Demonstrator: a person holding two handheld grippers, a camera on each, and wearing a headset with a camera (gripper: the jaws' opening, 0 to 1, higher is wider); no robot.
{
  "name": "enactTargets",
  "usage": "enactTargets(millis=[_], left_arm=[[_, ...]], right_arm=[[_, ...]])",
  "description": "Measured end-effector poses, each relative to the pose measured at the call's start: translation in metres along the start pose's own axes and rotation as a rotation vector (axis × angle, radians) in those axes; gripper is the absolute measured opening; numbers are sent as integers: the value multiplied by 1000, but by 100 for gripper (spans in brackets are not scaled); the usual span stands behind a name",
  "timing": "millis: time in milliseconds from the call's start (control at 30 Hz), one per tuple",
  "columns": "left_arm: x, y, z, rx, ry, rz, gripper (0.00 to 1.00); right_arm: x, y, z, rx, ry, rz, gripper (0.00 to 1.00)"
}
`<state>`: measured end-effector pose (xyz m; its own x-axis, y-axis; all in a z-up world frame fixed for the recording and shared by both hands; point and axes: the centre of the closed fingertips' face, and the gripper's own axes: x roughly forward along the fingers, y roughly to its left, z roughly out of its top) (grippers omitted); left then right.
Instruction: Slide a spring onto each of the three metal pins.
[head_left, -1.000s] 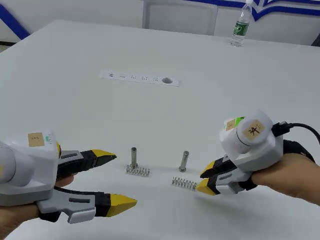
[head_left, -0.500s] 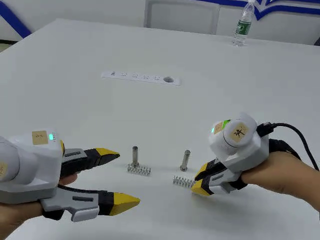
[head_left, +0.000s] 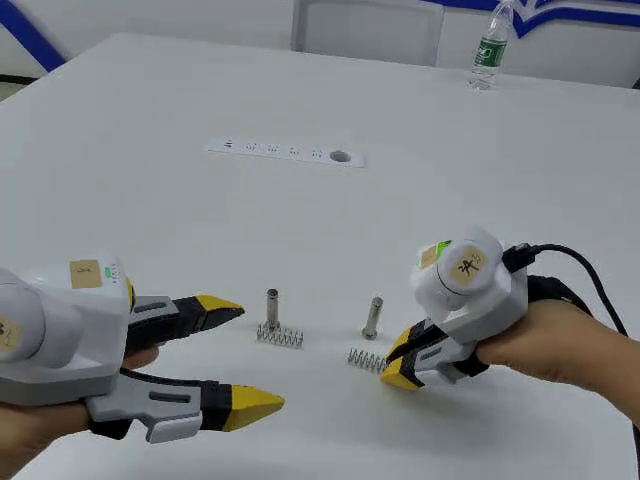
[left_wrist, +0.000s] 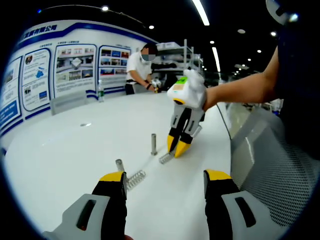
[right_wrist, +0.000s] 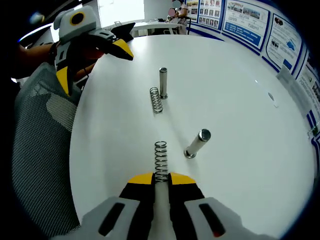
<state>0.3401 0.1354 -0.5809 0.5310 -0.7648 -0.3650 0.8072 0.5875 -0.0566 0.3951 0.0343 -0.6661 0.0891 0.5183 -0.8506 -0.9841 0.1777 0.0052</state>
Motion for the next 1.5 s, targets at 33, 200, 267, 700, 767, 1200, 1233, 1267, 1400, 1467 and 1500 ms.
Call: enactTargets(millis=[33,200,267,700,767,1200,1233,1267,1400,1467,1500], left_arm=[[1,-1,0,1,0,-3,63],[4,-5,1,6,3,-17,63],[6,-7,1,10,7,-25,62],[22,-19,6,53,27,-92,58],[25,-20,7,59,28,-99,57],[35,-25,8,102,42,-139,45],[35,-26,8,103,41,-142,44],[36,-26,9,107,40,-145,43],[38,-27,9,117,41,-154,39],[40,-28,9,123,39,-158,37],[40,-28,10,127,38,-158,35]], right_arm=[[0,0,0,4,0,1,12],[-3,2,0,12,0,4,12],[-6,3,1,11,-1,2,11],[-29,23,21,-68,-9,30,11],[-31,28,25,-87,-8,38,11],[-41,48,48,-185,-17,69,11],[-42,49,49,-190,-17,71,11],[-43,51,51,-197,-19,74,11],[-44,54,54,-217,-18,81,11],[-44,56,55,-226,-15,86,11],[-44,57,55,-231,-14,88,11]])
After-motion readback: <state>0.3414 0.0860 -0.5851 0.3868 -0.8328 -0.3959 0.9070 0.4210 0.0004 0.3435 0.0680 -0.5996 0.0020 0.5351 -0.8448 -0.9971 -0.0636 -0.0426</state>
